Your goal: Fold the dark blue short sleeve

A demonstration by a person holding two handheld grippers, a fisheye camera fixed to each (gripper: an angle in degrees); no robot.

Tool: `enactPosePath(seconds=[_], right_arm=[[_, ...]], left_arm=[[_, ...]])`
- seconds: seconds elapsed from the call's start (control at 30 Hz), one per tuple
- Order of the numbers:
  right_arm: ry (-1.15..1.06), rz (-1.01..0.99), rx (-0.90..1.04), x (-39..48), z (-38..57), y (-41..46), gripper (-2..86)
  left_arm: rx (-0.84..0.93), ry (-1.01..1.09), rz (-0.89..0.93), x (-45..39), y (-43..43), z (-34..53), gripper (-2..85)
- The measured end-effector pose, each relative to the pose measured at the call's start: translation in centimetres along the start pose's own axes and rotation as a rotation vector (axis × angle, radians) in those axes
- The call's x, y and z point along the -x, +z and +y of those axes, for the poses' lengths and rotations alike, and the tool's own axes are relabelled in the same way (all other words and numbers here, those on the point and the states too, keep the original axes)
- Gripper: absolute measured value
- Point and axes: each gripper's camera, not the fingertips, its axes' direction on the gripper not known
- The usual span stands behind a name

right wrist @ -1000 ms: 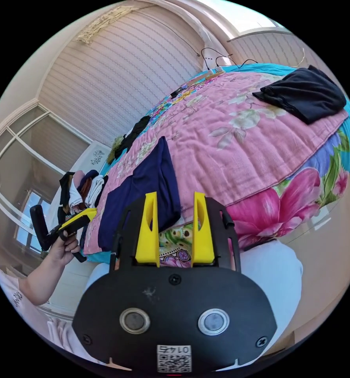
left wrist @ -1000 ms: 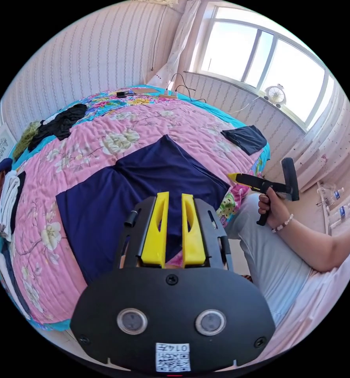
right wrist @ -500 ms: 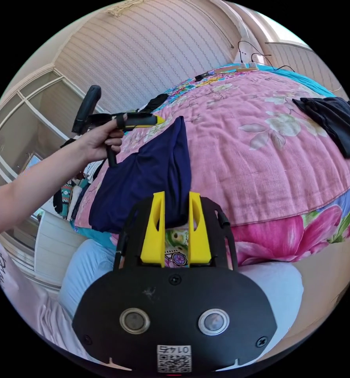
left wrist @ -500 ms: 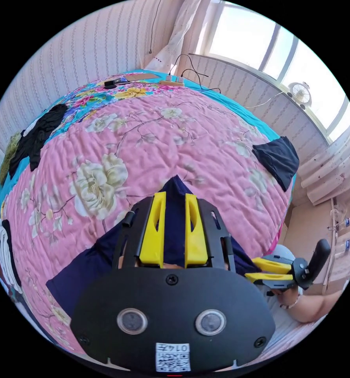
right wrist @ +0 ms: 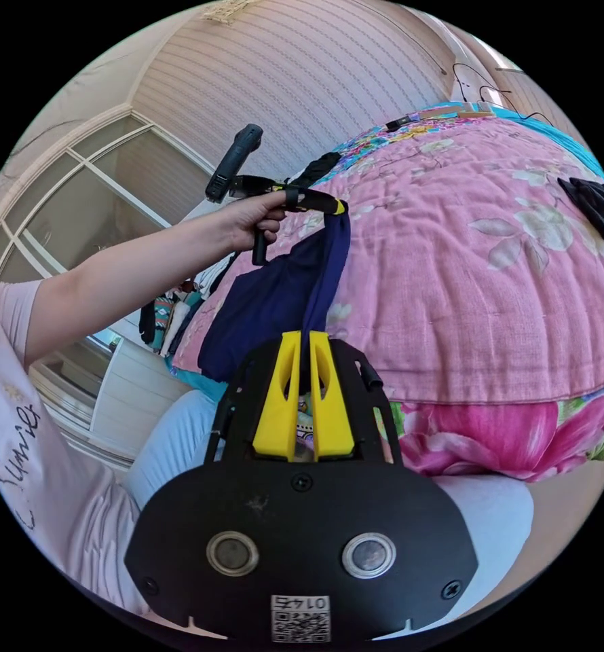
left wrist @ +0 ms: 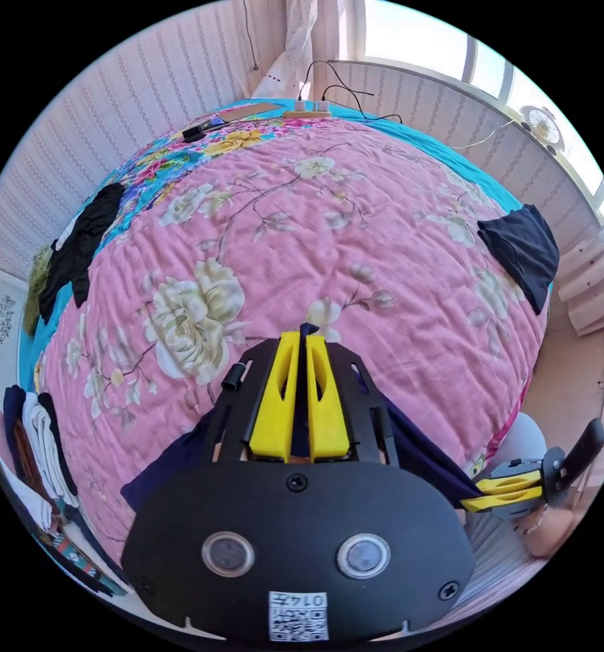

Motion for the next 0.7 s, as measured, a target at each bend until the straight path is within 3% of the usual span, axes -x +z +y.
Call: enactPosePath(seconds=[0.23,0.7], right_arm=[[-0.097,-0.028,0.016,3.0,-2.6,0.7,1.1],[-0.323,-0.178,0.127,15.8,-12.0,7.9,1.6]], left_arm=[[0.017,0.060,-0.123,1.9,-2.9,3.8,-0.6],[-0.048,-0.112,-0.161,15.0,-9.3,15.3,-0.5]])
